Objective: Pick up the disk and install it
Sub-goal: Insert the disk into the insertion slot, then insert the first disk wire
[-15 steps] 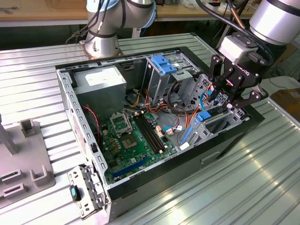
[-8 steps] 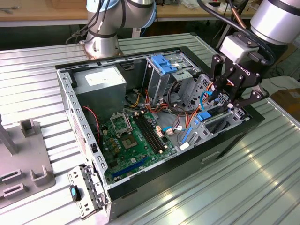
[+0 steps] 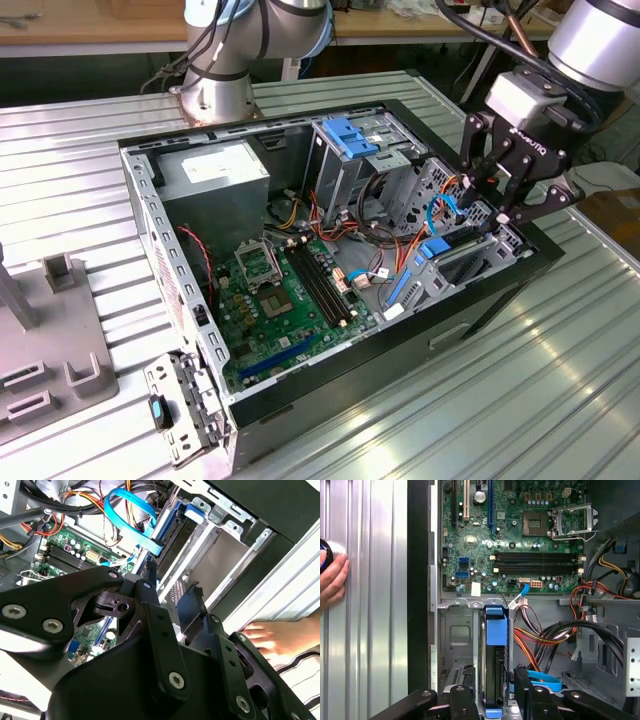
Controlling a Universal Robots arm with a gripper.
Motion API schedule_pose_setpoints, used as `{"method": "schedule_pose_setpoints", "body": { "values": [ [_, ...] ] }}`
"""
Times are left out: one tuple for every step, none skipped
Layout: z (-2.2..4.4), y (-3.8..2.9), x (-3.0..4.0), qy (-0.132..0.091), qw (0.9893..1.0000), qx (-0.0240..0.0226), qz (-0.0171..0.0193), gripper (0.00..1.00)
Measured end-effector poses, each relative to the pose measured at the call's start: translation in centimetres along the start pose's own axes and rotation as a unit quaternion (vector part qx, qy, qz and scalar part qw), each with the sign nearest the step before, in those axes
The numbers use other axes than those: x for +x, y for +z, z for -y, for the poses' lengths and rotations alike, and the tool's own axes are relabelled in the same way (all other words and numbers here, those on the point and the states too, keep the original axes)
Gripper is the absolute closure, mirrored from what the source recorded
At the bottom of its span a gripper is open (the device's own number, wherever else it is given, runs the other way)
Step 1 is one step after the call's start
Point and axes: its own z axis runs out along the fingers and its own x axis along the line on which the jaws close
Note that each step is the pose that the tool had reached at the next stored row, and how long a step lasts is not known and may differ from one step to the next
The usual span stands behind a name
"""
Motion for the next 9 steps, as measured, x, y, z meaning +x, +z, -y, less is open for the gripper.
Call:
{"method": "schedule_pose_setpoints", "body": {
  "values": [
    [0.01, 0.00, 0.00, 0.000, 1.0000, 0.0000, 0.0000, 0.56],
    [0.01, 0.00, 0.00, 0.000, 1.0000, 0.0000, 0.0000, 0.56],
    [0.03, 0.00, 0.00, 0.000, 1.0000, 0.0000, 0.0000, 0.56],
    [0.04, 0.00, 0.00, 0.000, 1.0000, 0.0000, 0.0000, 0.56],
    [0.05, 0.00, 0.00, 0.000, 1.0000, 0.0000, 0.0001, 0.56],
    [0.05, 0.00, 0.00, 0.000, 1.0000, 0.0000, 0.0000, 0.56],
    [0.05, 0.00, 0.00, 0.000, 1.0000, 0.0000, 0.0000, 0.56],
    [0.05, 0.00, 0.00, 0.000, 1.0000, 0.0000, 0.0000, 0.56],
    [0.05, 0.00, 0.00, 0.000, 1.0000, 0.0000, 0.0001, 0.56]
  ]
}}
